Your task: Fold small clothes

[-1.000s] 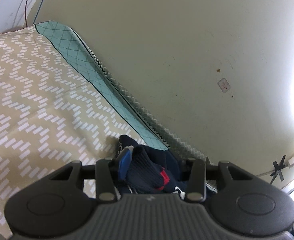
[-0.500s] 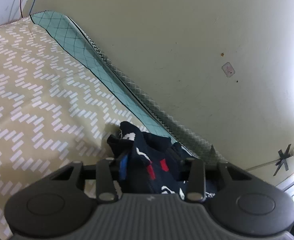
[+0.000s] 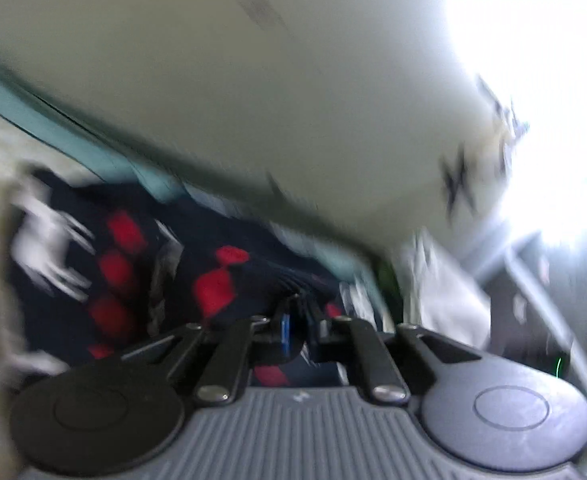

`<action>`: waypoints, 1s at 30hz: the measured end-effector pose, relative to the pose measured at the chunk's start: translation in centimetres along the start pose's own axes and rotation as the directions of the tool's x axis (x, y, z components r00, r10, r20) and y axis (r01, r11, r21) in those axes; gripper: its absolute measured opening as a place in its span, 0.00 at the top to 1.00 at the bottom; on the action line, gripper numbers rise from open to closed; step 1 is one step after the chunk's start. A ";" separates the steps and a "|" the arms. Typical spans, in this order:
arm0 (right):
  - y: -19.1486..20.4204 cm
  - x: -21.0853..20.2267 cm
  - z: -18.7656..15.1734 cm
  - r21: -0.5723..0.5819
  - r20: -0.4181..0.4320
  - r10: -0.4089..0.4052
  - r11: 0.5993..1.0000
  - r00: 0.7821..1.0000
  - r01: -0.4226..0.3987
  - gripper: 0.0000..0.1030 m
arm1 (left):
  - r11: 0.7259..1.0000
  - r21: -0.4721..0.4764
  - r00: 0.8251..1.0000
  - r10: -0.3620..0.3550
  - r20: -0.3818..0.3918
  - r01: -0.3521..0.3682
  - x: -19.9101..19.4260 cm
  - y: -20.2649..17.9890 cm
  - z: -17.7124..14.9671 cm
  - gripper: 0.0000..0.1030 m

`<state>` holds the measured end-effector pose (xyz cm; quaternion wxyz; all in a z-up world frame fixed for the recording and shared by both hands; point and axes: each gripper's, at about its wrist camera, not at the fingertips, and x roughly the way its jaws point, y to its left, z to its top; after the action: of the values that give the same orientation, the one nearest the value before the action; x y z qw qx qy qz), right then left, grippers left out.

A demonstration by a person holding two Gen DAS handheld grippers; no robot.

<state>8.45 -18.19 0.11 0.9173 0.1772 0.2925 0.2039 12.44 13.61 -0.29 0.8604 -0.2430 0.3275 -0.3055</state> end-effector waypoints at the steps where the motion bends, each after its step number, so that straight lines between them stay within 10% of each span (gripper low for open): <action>1: -0.1 -0.1 0.1 0.005 0.004 -0.006 1.000 1.000 0.006 0.49 | 0.999 0.043 0.999 0.029 -0.020 -0.029 0.5 -0.7 -0.2 0.89; 8: 2.3 0.9 0.6 -0.082 0.032 0.034 0.996 0.999 -0.031 0.49 | 0.987 -0.136 0.967 0.115 0.227 -0.086 -4.9 3.6 1.5 0.66; 12: 5.0 3.2 0.8 -0.144 -0.027 0.085 0.986 0.996 -0.088 0.56 | 0.963 -0.225 0.969 0.186 0.159 -0.148 -3.5 5.9 1.4 0.67; 17: 8.2 7.2 -0.6 -0.221 -0.149 0.081 0.969 0.985 -0.113 0.61 | 0.979 -0.097 0.981 0.184 0.057 -0.178 -0.1 3.8 0.8 0.67; 20: 9.4 7.9 -1.8 -0.274 -0.162 0.088 0.953 0.983 -0.130 0.60 | 0.966 -0.010 0.965 0.260 0.015 -0.260 0.9 2.9 0.4 0.87; 25: 9.9 8.2 -1.9 -0.264 -0.209 0.140 0.945 0.968 -0.193 0.63 | 0.962 -0.062 0.964 0.265 0.005 -0.264 0.8 4.0 0.6 0.89; 30: 11.4 8.3 -2.8 -0.318 -0.241 0.137 0.924 0.961 -0.211 0.60 | 0.930 0.082 0.934 0.357 0.029 -0.358 1.7 3.0 -0.1 0.84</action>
<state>9.85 -3.93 -0.80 0.8753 0.0184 0.3328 0.3503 14.48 14.49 -2.96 0.9135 -0.1440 0.3469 -0.1562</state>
